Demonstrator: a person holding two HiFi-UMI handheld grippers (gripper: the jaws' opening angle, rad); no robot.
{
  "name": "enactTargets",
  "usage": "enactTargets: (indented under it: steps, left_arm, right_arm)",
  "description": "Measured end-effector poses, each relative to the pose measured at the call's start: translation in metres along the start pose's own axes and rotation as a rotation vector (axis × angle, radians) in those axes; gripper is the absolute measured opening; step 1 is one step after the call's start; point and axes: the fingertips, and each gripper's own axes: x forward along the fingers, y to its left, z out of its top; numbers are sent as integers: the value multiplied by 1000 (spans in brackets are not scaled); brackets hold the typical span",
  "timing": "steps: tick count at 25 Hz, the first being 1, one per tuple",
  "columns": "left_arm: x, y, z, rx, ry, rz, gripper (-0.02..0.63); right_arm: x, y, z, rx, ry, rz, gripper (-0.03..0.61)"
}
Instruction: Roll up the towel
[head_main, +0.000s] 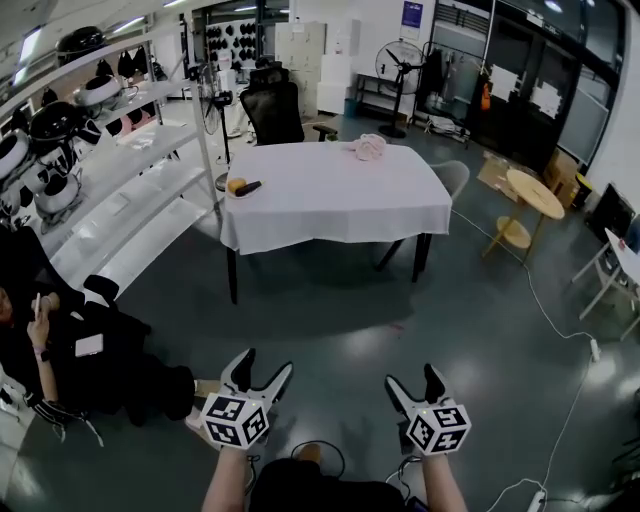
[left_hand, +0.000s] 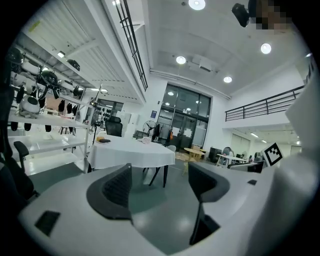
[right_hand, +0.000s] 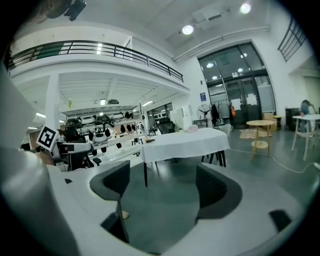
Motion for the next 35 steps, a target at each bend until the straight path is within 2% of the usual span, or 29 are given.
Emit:
enactTargets:
  steps: [5, 15, 24, 30, 35]
  left_arm:
    - [32, 36, 9, -1, 5, -12, 368]
    - [57, 57, 7, -27, 32, -31, 368]
    - [80, 87, 7, -69, 30, 30, 367]
    - [139, 112, 23, -73, 14, 59, 368]
    - [214, 135, 51, -68, -11, 69, 368]
  right_arm:
    - [40, 1, 10, -6, -3, -26, 413]
    - [70, 8, 8, 9, 37, -27, 413]
    - [121, 4, 23, -26, 73, 25, 413]
    - [184, -24, 44, -28, 83, 49, 413]
    - [254, -60, 87, -63, 72, 63, 413]
